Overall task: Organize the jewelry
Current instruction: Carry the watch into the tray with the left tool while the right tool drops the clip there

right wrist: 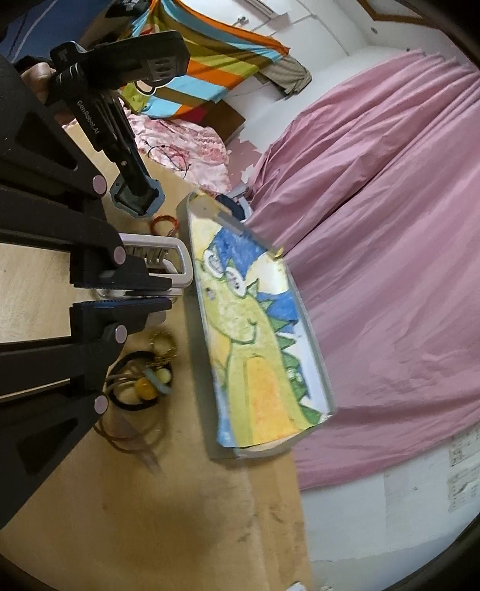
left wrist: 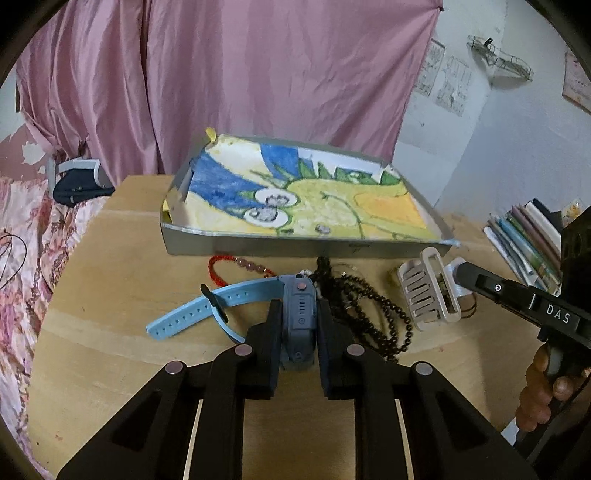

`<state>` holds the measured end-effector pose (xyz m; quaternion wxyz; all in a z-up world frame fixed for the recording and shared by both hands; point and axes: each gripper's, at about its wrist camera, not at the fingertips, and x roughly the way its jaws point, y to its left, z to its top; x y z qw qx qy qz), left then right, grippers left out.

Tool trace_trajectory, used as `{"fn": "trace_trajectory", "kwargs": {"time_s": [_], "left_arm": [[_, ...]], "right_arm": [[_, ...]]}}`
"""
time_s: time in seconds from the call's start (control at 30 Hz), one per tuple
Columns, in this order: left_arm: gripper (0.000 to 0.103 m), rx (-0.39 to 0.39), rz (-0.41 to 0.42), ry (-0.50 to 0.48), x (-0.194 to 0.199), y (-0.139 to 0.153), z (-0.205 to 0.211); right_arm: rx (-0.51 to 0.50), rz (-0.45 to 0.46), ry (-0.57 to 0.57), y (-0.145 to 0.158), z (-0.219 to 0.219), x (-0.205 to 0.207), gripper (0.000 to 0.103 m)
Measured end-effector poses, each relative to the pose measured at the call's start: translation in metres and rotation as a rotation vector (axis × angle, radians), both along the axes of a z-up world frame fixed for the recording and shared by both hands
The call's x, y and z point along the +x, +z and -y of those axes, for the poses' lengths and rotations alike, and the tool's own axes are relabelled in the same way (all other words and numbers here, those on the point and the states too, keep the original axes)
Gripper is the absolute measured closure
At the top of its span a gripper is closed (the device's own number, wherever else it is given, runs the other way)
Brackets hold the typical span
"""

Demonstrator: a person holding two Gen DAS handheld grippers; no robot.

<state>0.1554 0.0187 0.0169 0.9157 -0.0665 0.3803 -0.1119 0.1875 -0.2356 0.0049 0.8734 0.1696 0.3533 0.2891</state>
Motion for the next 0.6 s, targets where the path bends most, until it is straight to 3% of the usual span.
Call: {"fn": "trace_trajectory", "kwargs": {"time_s": [0.33,0.5,0.6], "left_arm": [[0.089,-0.058,0.144,0.041,0.028,0.051,-0.006],[0.089,-0.075,0.212,0.061,0.063,0.06,-0.011],[0.089,-0.085,0.207,0.062,0.088,0.055,-0.012]], "right_arm": [[-0.047,0.112,-0.022,0.038,-0.007,0.043,0.099],[-0.067,0.052,-0.059,0.025,-0.014,0.086,0.099],[-0.07,-0.028,-0.073,0.006,-0.018,0.112,0.099]]}}
